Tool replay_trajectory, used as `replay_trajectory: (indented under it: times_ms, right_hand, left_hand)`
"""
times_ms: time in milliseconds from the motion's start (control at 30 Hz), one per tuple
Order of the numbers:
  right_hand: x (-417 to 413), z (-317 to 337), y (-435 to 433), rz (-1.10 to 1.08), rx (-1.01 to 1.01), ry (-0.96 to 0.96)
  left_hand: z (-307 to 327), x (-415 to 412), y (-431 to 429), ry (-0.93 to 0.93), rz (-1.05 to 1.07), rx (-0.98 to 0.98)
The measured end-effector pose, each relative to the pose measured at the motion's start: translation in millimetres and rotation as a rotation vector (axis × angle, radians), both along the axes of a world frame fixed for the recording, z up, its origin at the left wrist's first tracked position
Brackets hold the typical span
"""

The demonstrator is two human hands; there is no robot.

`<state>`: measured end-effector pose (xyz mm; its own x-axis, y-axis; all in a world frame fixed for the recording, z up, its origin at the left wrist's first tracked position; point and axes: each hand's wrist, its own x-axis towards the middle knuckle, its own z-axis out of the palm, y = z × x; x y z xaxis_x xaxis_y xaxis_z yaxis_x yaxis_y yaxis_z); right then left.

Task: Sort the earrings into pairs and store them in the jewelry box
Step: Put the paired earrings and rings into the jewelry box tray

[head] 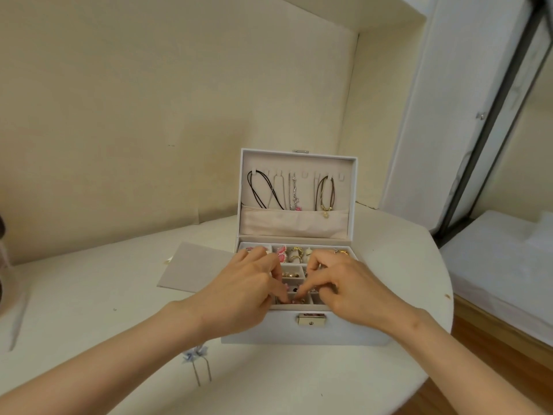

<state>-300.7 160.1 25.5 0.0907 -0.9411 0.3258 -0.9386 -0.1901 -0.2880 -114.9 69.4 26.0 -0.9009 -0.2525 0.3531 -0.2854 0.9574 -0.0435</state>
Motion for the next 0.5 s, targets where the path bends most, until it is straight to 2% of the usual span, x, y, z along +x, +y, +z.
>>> replay_trajectory:
  times_ms: [233,500]
  right_hand:
    - [-0.1,0.7,3.0,-0.024,0.043,0.077]
    - [2.7,2.4,8.0,-0.037,-0.015,-0.019]
  left_hand:
    - [1.2,0.1,-0.9,0.041,0.027,-0.139]
    - [0.8,6.4,-8.5,0.166,0.029,-0.04]
